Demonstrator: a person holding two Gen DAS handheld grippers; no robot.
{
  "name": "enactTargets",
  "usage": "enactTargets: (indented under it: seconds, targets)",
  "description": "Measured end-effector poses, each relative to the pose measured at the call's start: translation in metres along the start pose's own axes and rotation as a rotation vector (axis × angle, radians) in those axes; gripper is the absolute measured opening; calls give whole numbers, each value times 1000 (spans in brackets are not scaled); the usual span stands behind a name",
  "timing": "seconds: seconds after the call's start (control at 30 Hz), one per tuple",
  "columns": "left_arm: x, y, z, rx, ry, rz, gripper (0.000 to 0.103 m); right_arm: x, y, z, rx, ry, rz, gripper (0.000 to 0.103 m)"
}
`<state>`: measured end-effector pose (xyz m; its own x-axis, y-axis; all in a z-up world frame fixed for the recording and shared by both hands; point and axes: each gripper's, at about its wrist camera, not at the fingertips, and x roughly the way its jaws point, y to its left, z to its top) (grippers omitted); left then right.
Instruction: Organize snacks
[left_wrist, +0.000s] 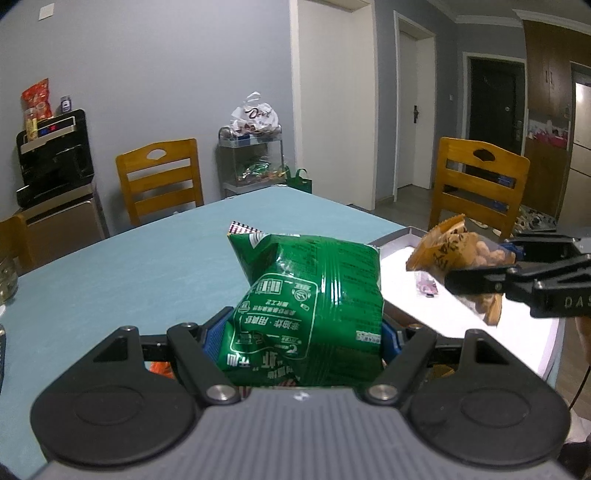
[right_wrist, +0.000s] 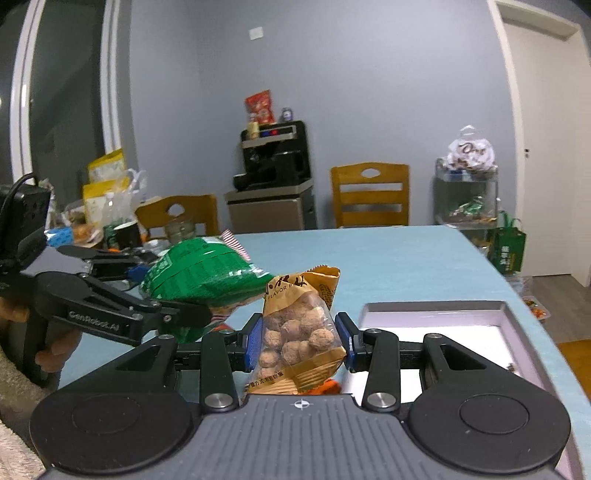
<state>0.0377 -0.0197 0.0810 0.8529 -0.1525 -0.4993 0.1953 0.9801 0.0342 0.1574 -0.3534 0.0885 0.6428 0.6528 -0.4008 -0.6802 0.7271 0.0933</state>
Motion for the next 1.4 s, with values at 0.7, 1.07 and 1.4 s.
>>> enactTargets:
  seconds: [0.7,1.07,1.4]
  targets:
    - [46,-51,35,67,5,-97,76,-13,-62,-20,85,-13,-144,42]
    - [78,-77,50,94,30,-157,76,-14,-80,-32,119,25,-208,42]
    - [135,-100,55,90,89,-143,76,6,-81,-39,81,129,-289,42]
